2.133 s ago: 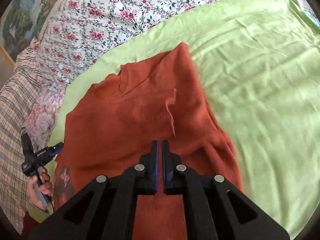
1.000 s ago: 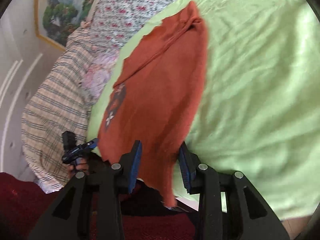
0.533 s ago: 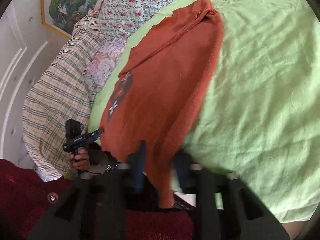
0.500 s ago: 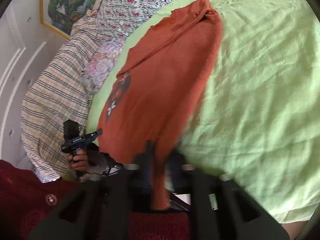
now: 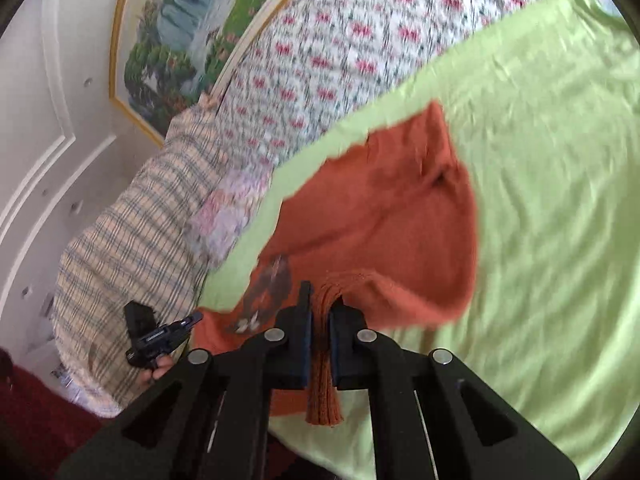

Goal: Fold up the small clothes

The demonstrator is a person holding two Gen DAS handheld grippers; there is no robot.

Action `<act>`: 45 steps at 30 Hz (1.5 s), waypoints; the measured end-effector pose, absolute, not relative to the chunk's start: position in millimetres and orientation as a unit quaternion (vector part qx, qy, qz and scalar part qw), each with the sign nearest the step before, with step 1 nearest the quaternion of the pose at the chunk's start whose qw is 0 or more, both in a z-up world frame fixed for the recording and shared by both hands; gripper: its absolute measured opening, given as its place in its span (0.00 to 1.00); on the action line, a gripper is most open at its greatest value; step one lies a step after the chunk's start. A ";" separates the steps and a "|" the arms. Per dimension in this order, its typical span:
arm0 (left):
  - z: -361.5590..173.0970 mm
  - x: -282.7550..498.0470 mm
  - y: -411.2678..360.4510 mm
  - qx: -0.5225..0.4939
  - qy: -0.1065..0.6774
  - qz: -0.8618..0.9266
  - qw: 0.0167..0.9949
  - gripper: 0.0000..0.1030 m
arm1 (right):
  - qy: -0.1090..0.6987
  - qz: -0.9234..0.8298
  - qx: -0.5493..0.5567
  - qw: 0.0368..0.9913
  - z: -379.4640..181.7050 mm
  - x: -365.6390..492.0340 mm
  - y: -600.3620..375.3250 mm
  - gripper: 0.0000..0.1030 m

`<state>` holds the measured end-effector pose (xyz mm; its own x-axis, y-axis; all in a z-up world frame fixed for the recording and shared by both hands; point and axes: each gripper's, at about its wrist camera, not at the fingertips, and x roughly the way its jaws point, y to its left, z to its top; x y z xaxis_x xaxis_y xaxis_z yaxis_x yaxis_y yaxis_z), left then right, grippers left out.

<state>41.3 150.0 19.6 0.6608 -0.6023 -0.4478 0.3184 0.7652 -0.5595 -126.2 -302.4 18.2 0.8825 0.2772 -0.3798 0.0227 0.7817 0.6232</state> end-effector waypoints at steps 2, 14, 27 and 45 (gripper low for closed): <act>30.2 64.7 148.2 -0.227 0.305 -0.254 0.890 0.06 | 0.217 0.059 0.322 0.920 27.8 -108.6 -314.8 0.07; 33.4 215.3 129.2 -0.221 0.320 -0.189 0.901 0.06 | 0.223 0.000 0.277 0.935 63.5 28.4 -381.8 0.07; -30.5 313.0 115.8 -0.219 0.409 -0.143 0.874 0.08 | 0.305 -0.063 0.289 0.905 3.7 125.2 -431.3 0.08; -42.7 255.6 14.5 -0.088 0.459 -0.229 0.854 0.45 | 0.441 0.018 0.123 0.889 -25.6 126.0 -315.0 0.19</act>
<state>255.6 14.5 -42.7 0.4750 -0.4710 -0.7434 0.3103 0.8801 -0.3593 126.0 -315.0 -25.6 0.6106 0.1412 -0.7792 0.0763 0.9689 0.2353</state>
